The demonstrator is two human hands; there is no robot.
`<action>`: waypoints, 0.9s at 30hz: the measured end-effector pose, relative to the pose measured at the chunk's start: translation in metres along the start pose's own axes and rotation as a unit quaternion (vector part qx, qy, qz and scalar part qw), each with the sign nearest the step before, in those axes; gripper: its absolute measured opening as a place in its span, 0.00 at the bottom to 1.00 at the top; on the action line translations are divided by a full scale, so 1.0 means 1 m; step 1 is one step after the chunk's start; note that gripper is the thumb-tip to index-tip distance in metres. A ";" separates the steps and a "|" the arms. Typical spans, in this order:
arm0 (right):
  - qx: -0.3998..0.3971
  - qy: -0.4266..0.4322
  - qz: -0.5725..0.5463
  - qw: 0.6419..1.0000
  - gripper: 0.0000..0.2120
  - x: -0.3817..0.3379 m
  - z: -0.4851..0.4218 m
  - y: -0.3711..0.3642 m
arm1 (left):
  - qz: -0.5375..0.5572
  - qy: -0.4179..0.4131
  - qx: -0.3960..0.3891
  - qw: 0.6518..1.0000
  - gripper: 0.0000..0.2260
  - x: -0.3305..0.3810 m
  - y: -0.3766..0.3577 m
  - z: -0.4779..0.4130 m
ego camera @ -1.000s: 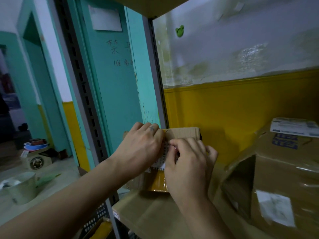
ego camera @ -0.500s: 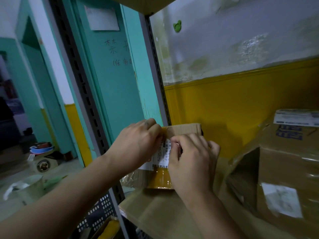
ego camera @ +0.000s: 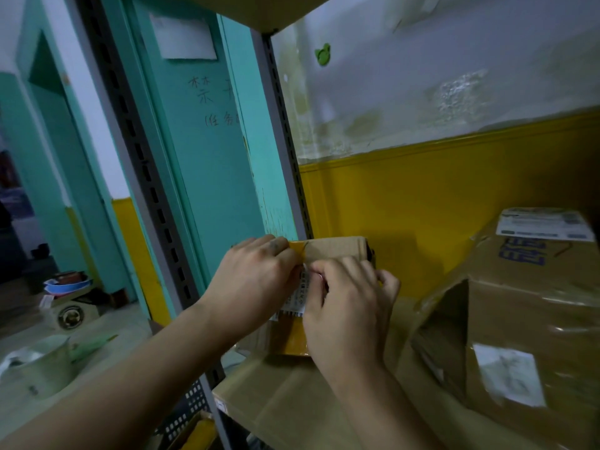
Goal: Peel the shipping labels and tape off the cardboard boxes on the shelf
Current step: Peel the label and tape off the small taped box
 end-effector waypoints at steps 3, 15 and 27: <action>0.005 -0.001 0.000 1.000 0.05 0.000 -0.001 0.001 | -0.005 -0.004 0.008 1.000 0.06 0.003 -0.002 -0.003; 0.022 0.006 -0.004 1.000 0.06 0.000 -0.001 0.002 | 0.005 0.017 -0.012 1.000 0.14 0.001 -0.010 -0.006; 0.021 0.017 -0.003 1.000 0.05 0.000 -0.001 0.002 | -0.017 -0.011 -0.019 1.000 0.13 -0.001 -0.007 -0.009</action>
Point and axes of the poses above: each hand's wrist, its own z-axis away from the middle knuckle, its own y-axis out of the back of the hand, x = y × z, the point moved 6 cm from there along -z, towards the middle knuckle, and after that the axes turned 14 degrees about -y, right-handed, at the moved point
